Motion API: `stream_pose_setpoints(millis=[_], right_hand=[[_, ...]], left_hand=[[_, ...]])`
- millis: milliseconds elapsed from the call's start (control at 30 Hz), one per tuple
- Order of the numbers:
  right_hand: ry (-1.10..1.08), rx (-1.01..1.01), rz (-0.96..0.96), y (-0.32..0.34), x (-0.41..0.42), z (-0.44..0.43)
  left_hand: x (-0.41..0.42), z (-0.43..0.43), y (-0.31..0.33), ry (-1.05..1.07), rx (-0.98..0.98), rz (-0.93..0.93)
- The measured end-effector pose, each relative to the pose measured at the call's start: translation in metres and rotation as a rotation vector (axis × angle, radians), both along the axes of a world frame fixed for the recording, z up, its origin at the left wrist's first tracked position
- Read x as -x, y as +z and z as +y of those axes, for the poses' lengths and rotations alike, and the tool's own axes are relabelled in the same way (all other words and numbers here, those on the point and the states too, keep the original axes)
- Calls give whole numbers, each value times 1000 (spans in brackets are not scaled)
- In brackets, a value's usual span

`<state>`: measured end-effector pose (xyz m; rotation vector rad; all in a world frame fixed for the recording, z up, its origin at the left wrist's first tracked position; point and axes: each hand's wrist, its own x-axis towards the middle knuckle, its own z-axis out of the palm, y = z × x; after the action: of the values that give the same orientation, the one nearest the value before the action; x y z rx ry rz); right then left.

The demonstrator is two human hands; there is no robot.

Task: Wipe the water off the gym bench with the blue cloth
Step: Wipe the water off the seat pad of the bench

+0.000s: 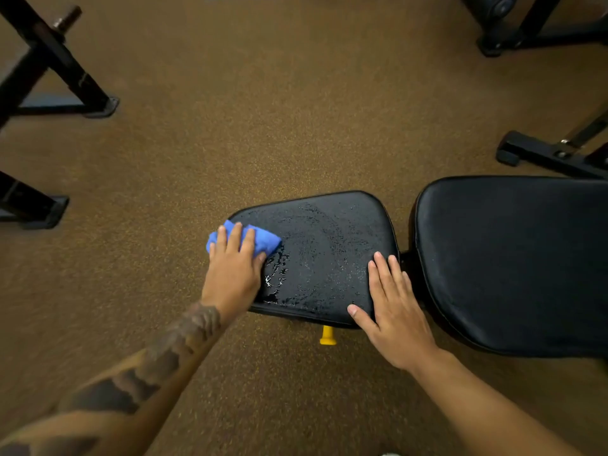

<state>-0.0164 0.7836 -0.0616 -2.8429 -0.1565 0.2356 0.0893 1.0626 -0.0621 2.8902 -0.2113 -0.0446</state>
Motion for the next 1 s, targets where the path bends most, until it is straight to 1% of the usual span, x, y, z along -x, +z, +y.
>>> stream_pose_setpoints(millis=[100, 167, 233, 300, 367, 433, 500, 567, 633, 700, 767, 833, 900, 1000], right_hand=[[-1, 7, -7, -1, 0, 0], [-3, 13, -18, -3, -1, 0], [-6, 14, -29, -4, -1, 1], [-10, 12, -32, -4, -1, 1], [-12, 6, -28, -4, 0, 1], [-2, 8, -18, -3, 0, 1], [3, 7, -7, -4, 0, 0], [-6, -1, -8, -3, 0, 0], [-6, 5, 1, -3, -1, 1], [-1, 21, 10, -3, -1, 0], [-3, 29, 1, -3, -1, 1], [-10, 35, -12, -4, -1, 1], [-11, 42, -15, -5, -1, 1], [-8, 36, -37, -6, -2, 0]], left_hand=[[31, -35, 2, -161, -13, 24], [20, -65, 3, -321, -20, -12], [-9, -88, 2, -400, -19, -18], [-47, -95, 2, -374, -36, 15], [-78, -81, 1, -264, -48, 36], [-89, -48, -1, -124, -50, 22], [-70, -11, -4, -30, -8, -4], [-26, 12, -3, 11, 29, -16], [28, 9, -2, -28, 38, -16], [63, -20, 2, -161, 39, -6], [65, -58, 3, -338, 28, -8], [39, -89, 2, -453, 20, -39], [-1, -101, 0, -442, 6, -14], [-45, -73, -3, -263, 11, 17]])
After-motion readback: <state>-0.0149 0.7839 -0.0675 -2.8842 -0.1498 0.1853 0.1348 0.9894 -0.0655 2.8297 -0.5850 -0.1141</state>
